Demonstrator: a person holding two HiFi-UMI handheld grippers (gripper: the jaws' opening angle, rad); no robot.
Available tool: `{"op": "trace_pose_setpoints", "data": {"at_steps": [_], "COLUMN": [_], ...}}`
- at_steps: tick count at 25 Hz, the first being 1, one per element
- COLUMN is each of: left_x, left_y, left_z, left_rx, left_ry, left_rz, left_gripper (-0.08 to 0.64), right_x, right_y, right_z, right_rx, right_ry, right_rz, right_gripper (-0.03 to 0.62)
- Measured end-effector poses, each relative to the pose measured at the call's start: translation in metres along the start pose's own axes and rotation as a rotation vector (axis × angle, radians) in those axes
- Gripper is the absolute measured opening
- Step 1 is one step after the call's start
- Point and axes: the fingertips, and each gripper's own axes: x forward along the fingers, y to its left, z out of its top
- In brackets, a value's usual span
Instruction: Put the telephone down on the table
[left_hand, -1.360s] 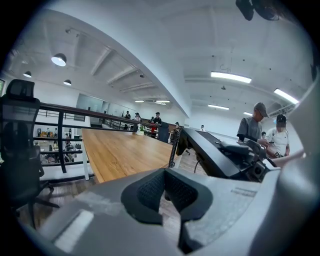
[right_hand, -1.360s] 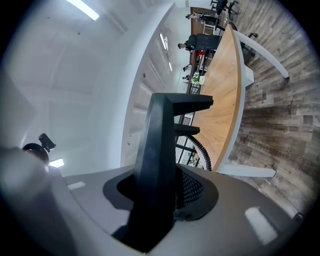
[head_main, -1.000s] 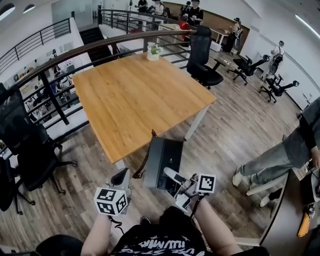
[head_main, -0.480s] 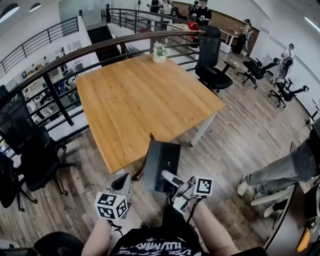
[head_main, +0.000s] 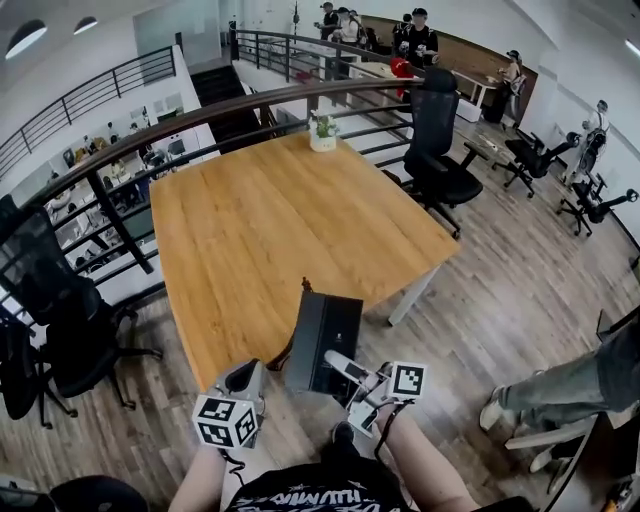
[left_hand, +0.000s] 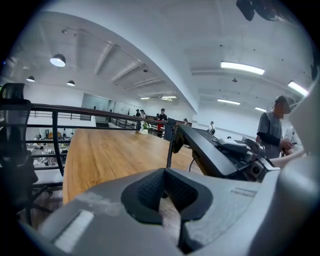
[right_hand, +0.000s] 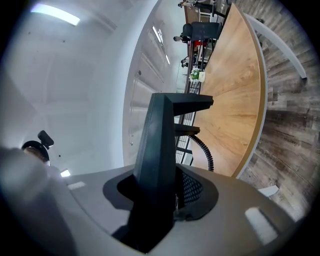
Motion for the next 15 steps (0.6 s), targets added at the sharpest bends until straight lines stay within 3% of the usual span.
{"op": "trace_pose_setpoints", "data": {"at_steps": [7, 15], "left_x": [0.053, 0.093], "left_y": [-0.019, -0.039], "left_z": [0.028, 0.041], "left_rx": [0.006, -0.013], "left_ry": [-0.007, -0.015], "left_rz": [0.045, 0.092], "left_gripper": [0.002, 0.002], "right_x": [-0.009, -0.026], "right_y": [-0.015, -0.026], "right_z": [0.067, 0.116], "right_rx": [0.011, 0.019], "right_ry": [0.031, 0.080], "right_rz": [0.026, 0.038], "right_gripper": [0.163, 0.163]}}
